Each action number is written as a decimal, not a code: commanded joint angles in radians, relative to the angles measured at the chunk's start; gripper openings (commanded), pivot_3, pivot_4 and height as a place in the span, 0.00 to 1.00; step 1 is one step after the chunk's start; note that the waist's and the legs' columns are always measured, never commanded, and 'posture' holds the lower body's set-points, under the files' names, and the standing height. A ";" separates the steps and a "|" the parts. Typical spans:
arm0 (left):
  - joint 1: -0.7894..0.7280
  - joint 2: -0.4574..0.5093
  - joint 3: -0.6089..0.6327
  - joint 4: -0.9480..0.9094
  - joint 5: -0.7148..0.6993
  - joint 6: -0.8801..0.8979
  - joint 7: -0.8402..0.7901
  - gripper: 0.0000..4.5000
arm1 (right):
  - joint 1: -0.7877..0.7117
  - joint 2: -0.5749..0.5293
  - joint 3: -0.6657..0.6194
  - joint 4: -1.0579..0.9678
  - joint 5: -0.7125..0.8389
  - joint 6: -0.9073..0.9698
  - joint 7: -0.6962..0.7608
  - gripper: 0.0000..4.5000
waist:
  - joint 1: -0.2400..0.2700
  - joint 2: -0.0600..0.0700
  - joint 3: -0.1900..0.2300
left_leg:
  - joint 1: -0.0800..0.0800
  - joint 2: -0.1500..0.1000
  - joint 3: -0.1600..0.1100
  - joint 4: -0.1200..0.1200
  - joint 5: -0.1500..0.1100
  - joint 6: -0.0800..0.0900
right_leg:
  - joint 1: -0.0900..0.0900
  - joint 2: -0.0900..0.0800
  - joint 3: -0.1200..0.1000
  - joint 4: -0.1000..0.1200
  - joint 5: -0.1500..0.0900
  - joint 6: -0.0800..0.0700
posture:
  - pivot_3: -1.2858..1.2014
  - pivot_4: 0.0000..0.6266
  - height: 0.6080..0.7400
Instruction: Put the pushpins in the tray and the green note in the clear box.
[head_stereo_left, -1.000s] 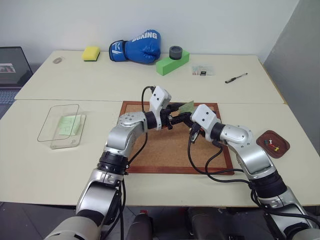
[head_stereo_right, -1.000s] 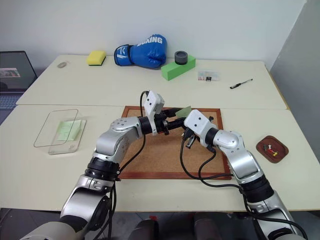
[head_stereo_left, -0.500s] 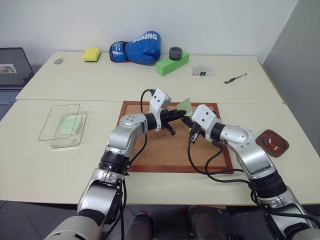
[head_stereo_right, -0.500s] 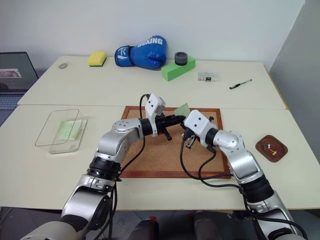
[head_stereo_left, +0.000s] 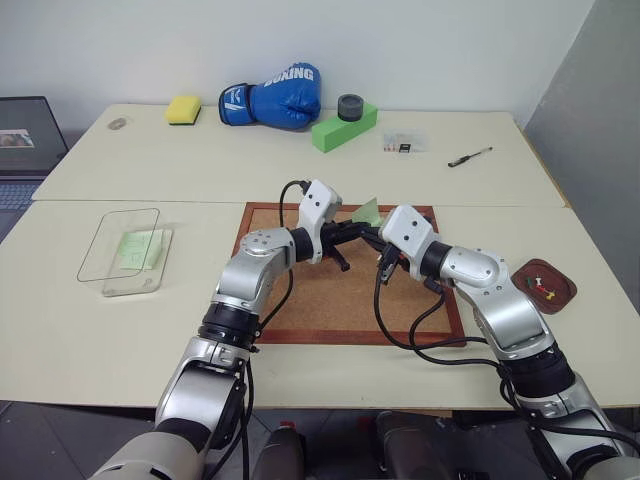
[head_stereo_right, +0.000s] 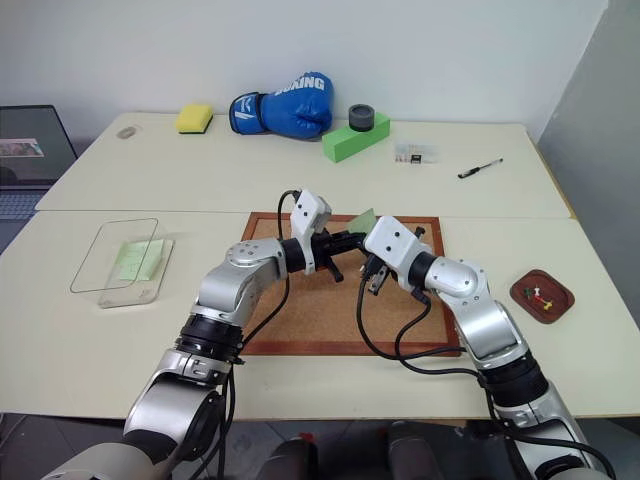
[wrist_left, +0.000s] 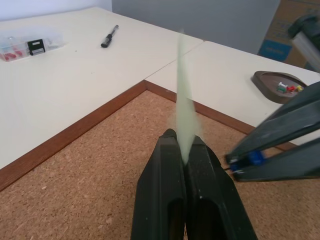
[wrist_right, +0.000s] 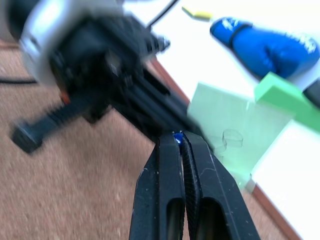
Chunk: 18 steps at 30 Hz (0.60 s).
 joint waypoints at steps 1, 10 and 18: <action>-0.002 -0.004 -0.001 -0.011 0.018 -0.045 0.012 0.00 | -0.005 -0.002 -0.034 -0.074 0.021 0.003 0.000 0.00 | 0.000 0.000 0.000 | 0.000 0.000 0.000 0.000 0.000 0.000 | 0.000 0.000 0.000 0.000 0.000 0.000 | 0.52 0.24 1.00; 0.018 0.007 0.009 -0.037 0.024 -0.047 0.027 0.00 | 0.106 -0.061 -0.188 -0.210 0.072 0.119 -0.024 0.00 | 0.001 0.000 0.000 | 0.000 0.000 0.000 0.000 0.000 0.000 | 0.000 0.000 0.000 0.000 0.000 0.000 | 0.52 0.24 1.00; 0.060 0.049 0.015 -0.141 0.012 -0.001 0.027 0.00 | 0.406 -0.210 -0.434 -0.268 0.033 0.163 -0.080 0.00 | 0.010 0.000 0.000 | 0.000 -0.001 0.000 0.000 0.000 0.000 | 0.000 -0.001 0.001 0.000 0.000 0.000 | 0.52 0.24 1.00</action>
